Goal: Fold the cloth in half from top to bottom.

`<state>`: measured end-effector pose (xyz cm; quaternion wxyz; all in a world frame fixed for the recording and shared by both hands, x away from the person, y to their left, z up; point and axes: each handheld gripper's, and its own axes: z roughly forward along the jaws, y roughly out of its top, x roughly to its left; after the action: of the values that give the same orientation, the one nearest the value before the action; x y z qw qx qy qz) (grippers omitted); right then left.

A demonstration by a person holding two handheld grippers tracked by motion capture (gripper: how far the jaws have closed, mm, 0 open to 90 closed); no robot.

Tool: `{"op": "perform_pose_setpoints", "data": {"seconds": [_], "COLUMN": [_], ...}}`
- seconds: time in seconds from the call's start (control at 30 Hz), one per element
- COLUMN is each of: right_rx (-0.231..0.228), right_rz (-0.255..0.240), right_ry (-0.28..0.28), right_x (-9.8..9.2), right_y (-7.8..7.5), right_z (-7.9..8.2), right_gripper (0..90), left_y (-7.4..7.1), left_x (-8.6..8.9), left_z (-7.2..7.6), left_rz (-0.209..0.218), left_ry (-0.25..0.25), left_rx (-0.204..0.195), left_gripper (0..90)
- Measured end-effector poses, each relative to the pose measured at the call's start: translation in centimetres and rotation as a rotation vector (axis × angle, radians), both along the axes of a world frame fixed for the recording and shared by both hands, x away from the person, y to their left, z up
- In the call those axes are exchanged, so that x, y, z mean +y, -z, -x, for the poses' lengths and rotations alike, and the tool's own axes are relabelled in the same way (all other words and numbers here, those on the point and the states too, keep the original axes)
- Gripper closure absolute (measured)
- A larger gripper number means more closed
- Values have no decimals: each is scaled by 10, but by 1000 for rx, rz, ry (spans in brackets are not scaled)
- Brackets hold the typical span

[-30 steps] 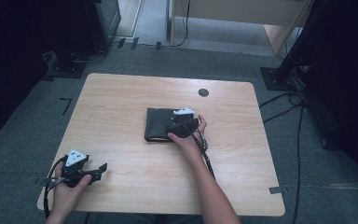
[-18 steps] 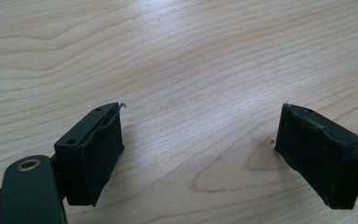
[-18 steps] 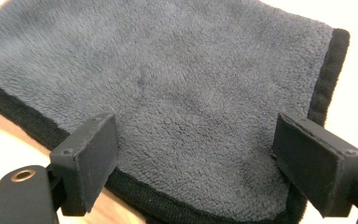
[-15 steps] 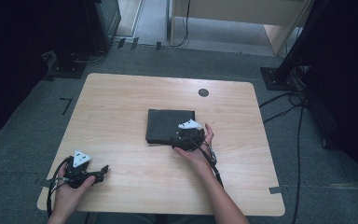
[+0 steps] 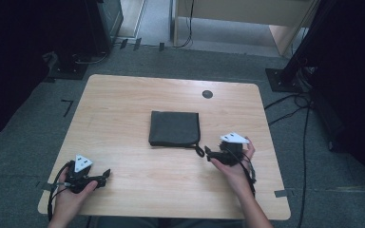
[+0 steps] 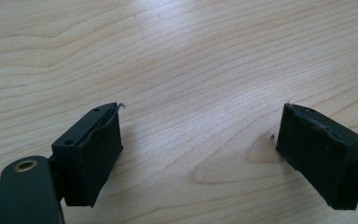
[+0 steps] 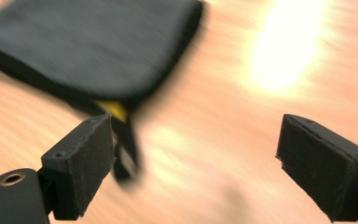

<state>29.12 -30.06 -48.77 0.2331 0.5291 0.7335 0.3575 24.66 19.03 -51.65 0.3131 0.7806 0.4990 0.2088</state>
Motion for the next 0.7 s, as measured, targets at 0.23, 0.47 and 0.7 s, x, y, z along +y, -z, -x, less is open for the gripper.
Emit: {"op": "perform_pose_setpoints", "data": {"seconds": [0.23,0.47,0.7], "right_rx": [20,77,72], "right_rz": [-1,2,47], "right_ry": [65,115,137], "right_x": [-59,-95,-99], "right_y": [9,28,37], "right_z": [49,83,89], "right_gripper": [61,35,32], "left_y": [1,1,1], "left_x": [1,9,9], "left_z": [0,1,1], "left_rz": [7,7,8], "left_ry": [-18,-15,-13], "left_rx": [-9,-9,-9], "left_gripper": [119,123,123]}}
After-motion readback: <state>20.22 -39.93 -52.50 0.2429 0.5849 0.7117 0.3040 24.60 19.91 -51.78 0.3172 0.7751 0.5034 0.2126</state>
